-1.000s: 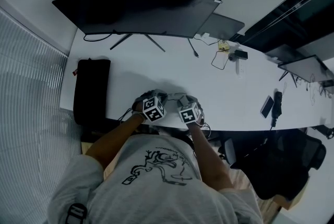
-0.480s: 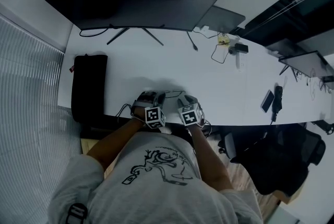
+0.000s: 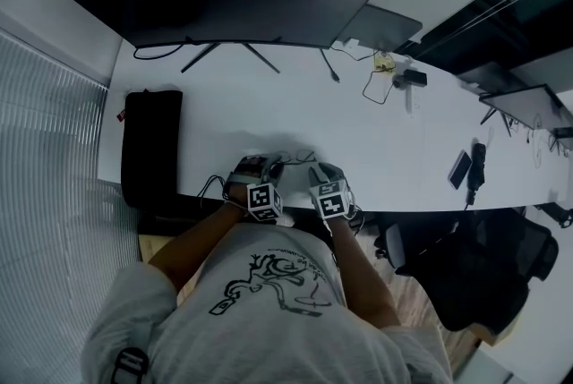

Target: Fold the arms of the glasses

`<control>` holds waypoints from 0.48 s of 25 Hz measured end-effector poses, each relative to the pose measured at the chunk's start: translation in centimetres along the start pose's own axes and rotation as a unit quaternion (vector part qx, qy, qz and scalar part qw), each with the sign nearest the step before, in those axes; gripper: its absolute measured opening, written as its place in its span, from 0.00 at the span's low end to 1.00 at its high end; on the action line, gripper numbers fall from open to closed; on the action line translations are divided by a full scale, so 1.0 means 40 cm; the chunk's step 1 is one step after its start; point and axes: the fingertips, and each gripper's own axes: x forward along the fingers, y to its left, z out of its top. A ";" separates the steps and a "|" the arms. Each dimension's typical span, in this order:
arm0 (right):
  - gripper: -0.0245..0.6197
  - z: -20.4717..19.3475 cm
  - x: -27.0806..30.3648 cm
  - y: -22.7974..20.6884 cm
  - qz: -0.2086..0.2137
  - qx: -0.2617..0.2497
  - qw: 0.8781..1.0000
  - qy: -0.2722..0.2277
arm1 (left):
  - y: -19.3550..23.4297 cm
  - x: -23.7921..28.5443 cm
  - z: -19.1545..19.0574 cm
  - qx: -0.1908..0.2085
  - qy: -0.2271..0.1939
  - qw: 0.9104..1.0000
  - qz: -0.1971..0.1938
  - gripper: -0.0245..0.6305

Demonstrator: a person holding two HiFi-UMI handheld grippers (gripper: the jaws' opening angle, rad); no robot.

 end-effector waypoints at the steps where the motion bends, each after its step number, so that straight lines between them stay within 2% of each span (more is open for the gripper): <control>1: 0.20 0.002 -0.004 -0.001 0.001 0.001 1.000 -0.003 | -0.001 -0.001 0.001 -0.006 -0.002 1.000 0.000 0.23; 7: 0.17 0.041 -0.045 -0.008 0.006 0.007 0.999 -0.036 | 0.016 -0.033 0.028 -0.066 -0.031 0.997 -0.013 0.25; 12: 0.15 0.106 -0.099 -0.011 0.011 0.015 0.997 -0.076 | 0.055 -0.078 0.044 -0.157 -0.062 0.985 -0.018 0.25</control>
